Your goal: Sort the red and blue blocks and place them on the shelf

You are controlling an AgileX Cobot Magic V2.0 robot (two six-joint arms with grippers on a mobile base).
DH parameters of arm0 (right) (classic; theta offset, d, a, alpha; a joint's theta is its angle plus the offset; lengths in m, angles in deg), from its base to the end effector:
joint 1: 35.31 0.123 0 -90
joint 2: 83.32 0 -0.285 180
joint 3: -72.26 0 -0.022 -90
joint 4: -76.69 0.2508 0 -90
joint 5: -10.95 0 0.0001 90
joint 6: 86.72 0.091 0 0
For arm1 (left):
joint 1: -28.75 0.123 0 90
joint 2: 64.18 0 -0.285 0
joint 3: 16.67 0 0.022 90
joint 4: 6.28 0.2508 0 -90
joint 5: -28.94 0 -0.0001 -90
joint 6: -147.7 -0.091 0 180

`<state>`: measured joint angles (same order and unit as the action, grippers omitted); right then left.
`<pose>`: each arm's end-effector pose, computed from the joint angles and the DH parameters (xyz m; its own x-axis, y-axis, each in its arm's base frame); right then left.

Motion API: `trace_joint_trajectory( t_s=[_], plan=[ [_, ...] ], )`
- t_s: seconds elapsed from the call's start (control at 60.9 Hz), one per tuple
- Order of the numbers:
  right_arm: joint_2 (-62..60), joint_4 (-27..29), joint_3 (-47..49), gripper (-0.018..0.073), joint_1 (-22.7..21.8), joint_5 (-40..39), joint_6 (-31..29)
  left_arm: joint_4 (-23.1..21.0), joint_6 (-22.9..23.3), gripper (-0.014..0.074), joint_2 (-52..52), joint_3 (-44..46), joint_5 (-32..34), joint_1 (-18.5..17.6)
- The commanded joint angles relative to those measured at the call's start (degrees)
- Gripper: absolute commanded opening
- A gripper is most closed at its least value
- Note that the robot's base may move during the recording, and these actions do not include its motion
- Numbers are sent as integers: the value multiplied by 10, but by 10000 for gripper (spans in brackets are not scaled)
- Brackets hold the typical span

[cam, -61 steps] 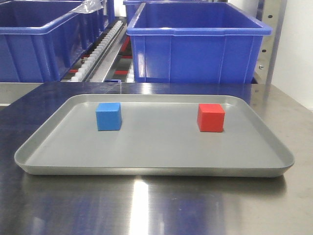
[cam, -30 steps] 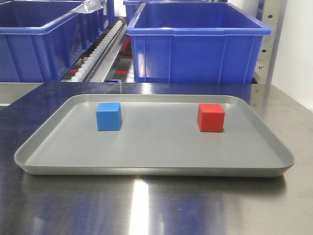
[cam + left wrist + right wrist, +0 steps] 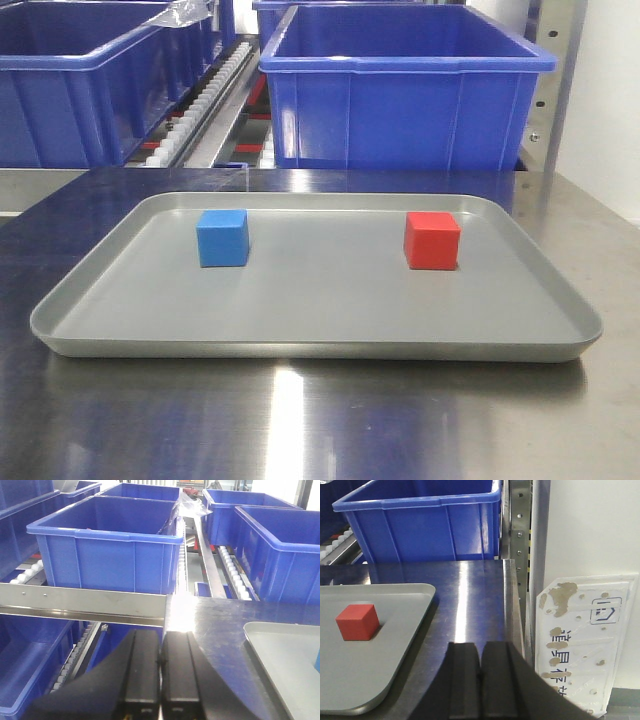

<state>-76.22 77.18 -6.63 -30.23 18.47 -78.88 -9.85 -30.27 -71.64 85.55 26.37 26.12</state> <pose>0.0564 0.0051 0.1920 -0.0733 0.1389 -0.9876 -0.0799 0.9863 0.1446 0.0564 -0.0029 0.2061 0.0333 -0.0992 -0.9945 0.0522 0.9939 -0.0973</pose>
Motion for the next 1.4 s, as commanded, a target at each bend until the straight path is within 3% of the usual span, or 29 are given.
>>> trace_joint_trajectory(
  t_s=[0.0,0.197,0.46,0.739,0.903,1.084,1.38],
  plan=[
    [-10,-8,11,69,-2,-65,-4,0,0,137,10,-20,46,-1],
    [-10,-5,11,69,-2,-96,-4,0,0,137,10,-20,46,-1],
    [-10,-5,11,69,-2,-215,-4,0,0,137,10,-20,46,-1],
    [20,-5,15,69,-2,-211,-4,0,0,137,10,-20,46,-1],
    [158,-5,94,69,-2,-145,7,0,0,137,10,-20,46,-1],
    [348,-5,248,69,-2,-94,7,0,0,137,10,-20,46,-1],
    [597,16,513,69,1,129,7,0,0,137,10,-20,46,-1]
  ],
)
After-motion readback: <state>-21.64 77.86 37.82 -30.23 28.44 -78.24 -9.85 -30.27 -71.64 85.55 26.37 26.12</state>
